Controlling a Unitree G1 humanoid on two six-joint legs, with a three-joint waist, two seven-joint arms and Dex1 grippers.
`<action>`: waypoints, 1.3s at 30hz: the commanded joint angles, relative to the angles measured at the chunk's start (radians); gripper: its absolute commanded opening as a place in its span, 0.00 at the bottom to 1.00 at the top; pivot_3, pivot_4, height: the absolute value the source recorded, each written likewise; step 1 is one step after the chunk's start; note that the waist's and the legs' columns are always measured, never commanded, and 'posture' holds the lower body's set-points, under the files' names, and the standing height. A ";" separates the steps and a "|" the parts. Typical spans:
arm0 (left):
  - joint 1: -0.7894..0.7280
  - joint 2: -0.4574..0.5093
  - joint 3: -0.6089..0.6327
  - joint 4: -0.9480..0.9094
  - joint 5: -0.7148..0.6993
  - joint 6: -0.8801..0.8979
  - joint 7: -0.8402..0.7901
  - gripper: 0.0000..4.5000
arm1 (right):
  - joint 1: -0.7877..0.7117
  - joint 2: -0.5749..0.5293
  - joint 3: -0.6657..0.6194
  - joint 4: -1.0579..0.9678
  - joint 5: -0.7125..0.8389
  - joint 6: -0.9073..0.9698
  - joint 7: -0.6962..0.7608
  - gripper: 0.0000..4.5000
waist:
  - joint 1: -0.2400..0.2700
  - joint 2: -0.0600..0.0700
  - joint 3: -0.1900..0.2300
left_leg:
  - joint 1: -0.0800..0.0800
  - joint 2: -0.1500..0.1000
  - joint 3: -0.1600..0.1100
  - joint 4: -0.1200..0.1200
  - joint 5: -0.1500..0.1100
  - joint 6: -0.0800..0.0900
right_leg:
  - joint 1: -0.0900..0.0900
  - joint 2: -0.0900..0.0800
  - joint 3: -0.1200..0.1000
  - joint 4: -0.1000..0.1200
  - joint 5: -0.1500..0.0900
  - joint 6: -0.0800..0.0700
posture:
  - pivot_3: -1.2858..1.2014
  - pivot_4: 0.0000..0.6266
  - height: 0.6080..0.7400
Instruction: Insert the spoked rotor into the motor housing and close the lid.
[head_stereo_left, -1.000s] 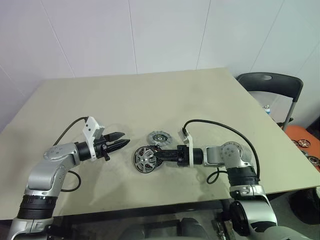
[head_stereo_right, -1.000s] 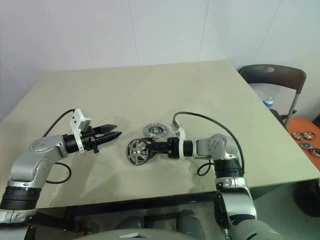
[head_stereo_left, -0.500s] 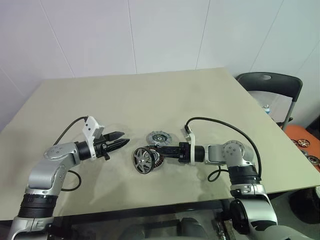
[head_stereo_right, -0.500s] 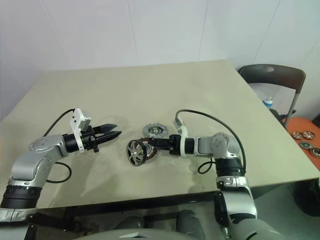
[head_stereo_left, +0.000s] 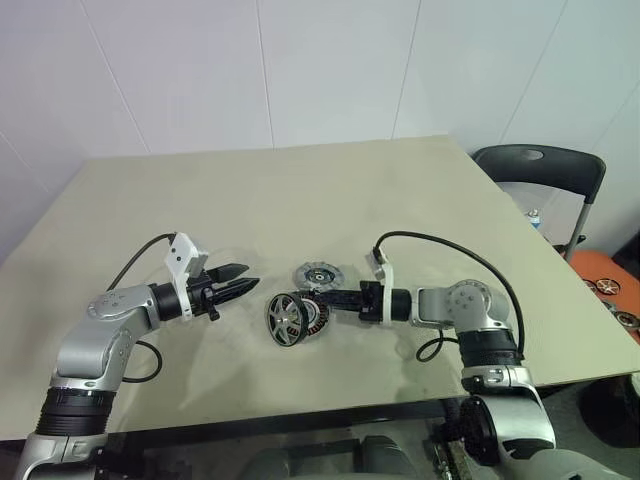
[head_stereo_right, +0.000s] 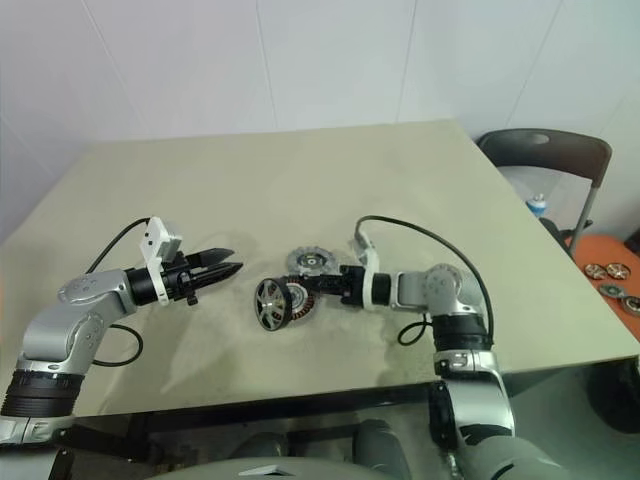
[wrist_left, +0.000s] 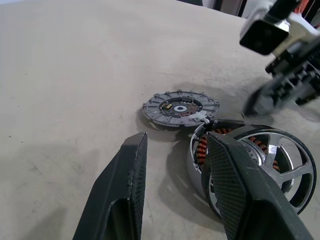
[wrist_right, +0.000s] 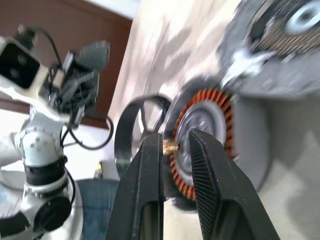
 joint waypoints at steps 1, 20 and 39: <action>-0.019 0.007 0.011 -0.016 0.002 -0.014 0.002 0.44 | -0.025 -0.036 -0.025 -0.076 0.085 0.051 0.073 0.19 | 0.001 0.000 0.000 | 0.000 0.000 0.000 0.000 0.000 0.000 | 0.000 0.000 0.000 0.000 0.000 0.000 | 0.52 0.00 1.00; -0.013 0.031 0.013 -0.049 -0.015 0.015 -0.023 0.44 | -0.020 -0.291 0.535 -0.593 -0.117 -0.308 0.330 0.19 | 0.004 0.000 0.000 | 0.000 0.001 0.000 0.000 -0.001 0.001 | 0.001 -0.001 -0.001 -0.003 0.000 0.001 | 0.52 0.00 1.00; -0.038 0.007 -0.026 -0.032 -0.004 0.026 -0.026 0.44 | -0.034 -0.203 0.355 -0.484 0.045 0.064 0.225 0.52 | 0.006 -0.001 0.000 | -0.002 0.000 0.000 0.000 -0.001 0.002 | 0.001 -0.001 -0.001 -0.006 0.000 0.000 | 0.52 0.00 1.00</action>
